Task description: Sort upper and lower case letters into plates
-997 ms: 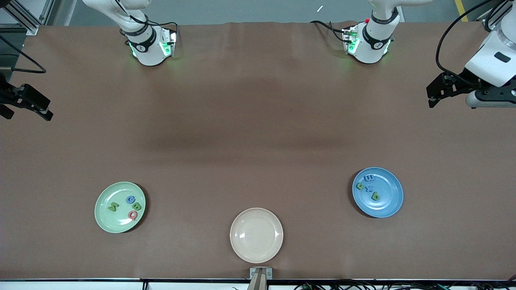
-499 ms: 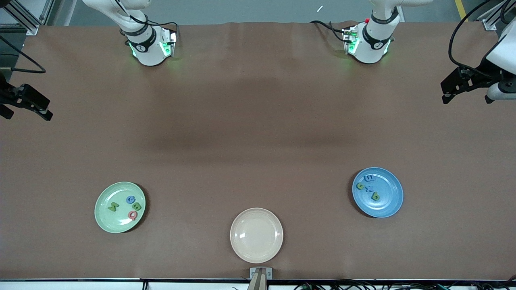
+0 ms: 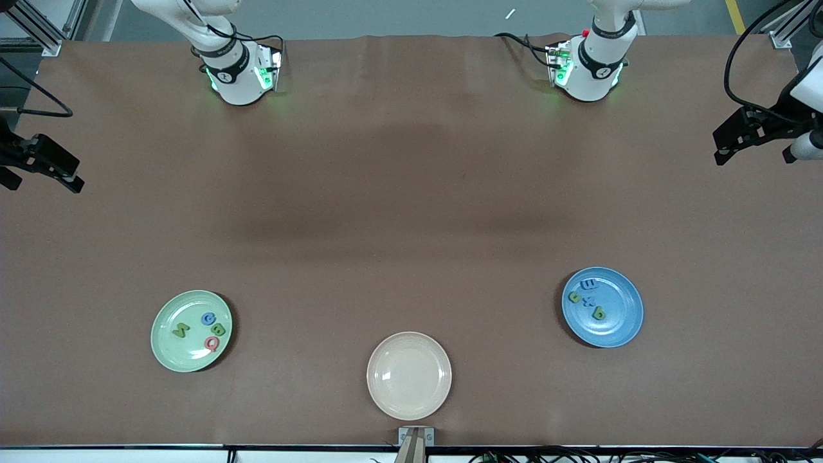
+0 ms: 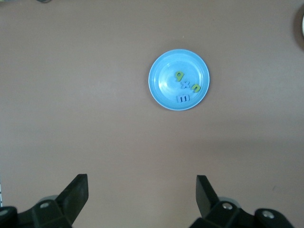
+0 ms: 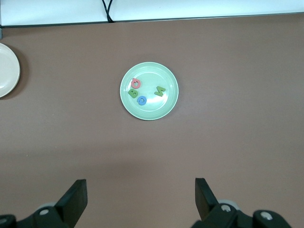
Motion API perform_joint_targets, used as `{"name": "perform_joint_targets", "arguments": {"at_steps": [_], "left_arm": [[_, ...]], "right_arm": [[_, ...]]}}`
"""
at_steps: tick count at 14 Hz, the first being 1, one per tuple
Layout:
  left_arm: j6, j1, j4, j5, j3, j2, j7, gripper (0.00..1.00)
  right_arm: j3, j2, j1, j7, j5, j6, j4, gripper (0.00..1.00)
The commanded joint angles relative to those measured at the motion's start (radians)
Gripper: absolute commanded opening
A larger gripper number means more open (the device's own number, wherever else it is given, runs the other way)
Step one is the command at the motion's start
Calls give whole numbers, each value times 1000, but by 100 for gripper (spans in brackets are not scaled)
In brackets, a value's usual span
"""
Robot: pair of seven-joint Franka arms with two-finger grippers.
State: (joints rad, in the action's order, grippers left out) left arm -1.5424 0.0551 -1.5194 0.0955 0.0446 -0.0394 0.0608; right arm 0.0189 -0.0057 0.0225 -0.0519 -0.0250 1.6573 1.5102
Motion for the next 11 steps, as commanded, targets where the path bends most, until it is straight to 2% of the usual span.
{"name": "perform_joint_targets", "arguments": {"at_steps": [1, 11], "left_arm": [[25, -9, -16, -14, -5, -30, -33, 100], [27, -18, -24, -49, 3, -30, -45, 100]], "right_arm": [[7, 0, 13, -5, 4, -4, -8, 100], [6, 1, 14, -6, 4, -4, -11, 100]]}}
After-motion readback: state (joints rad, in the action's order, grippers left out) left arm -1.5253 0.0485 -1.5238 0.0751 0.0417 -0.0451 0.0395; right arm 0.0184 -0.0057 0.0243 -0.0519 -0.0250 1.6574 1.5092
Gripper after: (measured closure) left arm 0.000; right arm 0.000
